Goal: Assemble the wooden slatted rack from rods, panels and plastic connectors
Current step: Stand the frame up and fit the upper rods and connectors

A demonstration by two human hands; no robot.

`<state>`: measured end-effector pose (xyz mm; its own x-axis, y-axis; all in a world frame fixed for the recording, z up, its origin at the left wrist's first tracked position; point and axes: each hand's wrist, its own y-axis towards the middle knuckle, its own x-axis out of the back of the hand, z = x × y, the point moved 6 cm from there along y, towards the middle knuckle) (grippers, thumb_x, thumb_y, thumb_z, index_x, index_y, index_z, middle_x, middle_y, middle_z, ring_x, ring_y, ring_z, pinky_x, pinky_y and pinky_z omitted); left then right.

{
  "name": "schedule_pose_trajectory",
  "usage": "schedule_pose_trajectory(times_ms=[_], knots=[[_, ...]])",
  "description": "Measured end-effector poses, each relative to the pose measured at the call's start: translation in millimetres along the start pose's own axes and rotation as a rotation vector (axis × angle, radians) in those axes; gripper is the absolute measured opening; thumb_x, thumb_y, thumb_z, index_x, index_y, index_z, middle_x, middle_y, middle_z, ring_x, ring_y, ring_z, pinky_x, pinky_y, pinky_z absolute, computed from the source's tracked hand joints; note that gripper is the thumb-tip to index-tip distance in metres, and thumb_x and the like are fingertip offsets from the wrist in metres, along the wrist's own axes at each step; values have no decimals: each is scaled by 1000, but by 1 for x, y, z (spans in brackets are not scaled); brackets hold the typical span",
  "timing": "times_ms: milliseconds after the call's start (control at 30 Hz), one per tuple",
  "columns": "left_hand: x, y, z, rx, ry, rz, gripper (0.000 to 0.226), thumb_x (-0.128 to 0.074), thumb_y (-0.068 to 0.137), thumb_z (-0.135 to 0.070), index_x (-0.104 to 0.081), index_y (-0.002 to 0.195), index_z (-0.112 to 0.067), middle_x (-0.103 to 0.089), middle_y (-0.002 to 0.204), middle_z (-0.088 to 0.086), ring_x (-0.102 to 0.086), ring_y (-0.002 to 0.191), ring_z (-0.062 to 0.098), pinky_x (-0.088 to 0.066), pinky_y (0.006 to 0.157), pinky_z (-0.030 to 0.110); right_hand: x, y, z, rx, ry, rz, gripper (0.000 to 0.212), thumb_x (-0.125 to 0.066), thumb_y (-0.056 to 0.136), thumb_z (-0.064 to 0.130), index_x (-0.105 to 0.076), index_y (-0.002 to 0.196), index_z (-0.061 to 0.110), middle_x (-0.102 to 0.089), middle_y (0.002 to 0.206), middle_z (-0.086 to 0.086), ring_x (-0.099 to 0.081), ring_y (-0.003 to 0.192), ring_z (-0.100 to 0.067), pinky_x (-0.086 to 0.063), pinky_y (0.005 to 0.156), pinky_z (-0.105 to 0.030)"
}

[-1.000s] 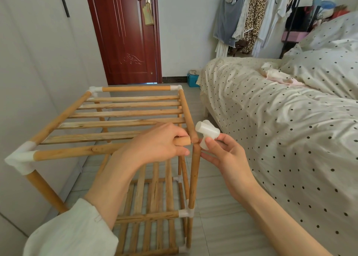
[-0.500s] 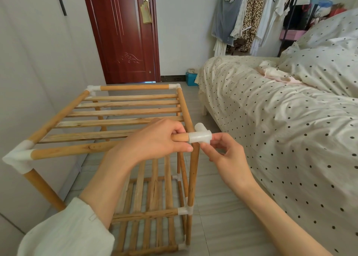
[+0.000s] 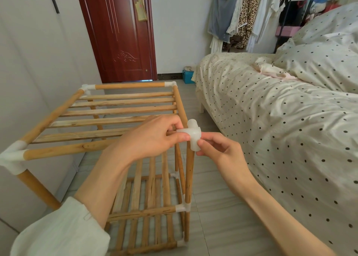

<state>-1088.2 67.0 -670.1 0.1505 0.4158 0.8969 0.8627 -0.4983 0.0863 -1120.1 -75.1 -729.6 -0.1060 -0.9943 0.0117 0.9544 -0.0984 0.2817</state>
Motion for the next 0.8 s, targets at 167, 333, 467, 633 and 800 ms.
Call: schedule_pose_trajectory(times_ms=[167, 333, 467, 633, 800], knots=[[-2, 1, -1, -23, 33, 22, 13, -52, 92, -41, -54, 92, -27, -63, 80, -7, -60, 78, 10, -47, 71, 28, -6, 6, -19, -124, 30, 62, 27, -44, 98, 17, -69, 108, 20, -70, 109, 3, -62, 108, -11, -45, 100, -37], [3, -6, 8, -65, -54, 24, 12, -54, 90, -38, -56, 86, -27, -68, 81, -3, -63, 78, 13, -51, 76, 36, -24, 1, -32, -312, 147, 286, 31, -40, 100, 23, -65, 115, 12, -69, 113, -6, -61, 113, -15, -38, 108, -41], [12, -32, 26, -151, -60, -107, 35, -43, 81, -61, -56, 74, -30, -60, 64, -6, -52, 57, 9, -42, 59, 36, -45, -10, -32, -425, 271, 455, 33, -41, 99, 12, -56, 128, 10, -63, 124, -5, -57, 118, -12, -41, 104, -29], [33, -64, 73, -103, 57, -464, 50, -34, 82, -58, -41, 49, -22, -40, 45, -6, -39, 46, 15, -27, 48, 29, -95, -28, -25, -368, 156, 621, 41, -41, 99, 5, -44, 139, 13, -52, 136, 4, -51, 123, -7, -41, 105, -25], [52, -89, 112, -34, 82, -528, 39, -32, 83, -48, -31, 48, -30, -31, 45, -11, -39, 50, 12, -26, 53, 27, -115, -12, -8, 107, -384, 385, 34, -49, 96, 8, -56, 129, 14, -65, 118, 1, -60, 108, -7, -46, 99, -27]])
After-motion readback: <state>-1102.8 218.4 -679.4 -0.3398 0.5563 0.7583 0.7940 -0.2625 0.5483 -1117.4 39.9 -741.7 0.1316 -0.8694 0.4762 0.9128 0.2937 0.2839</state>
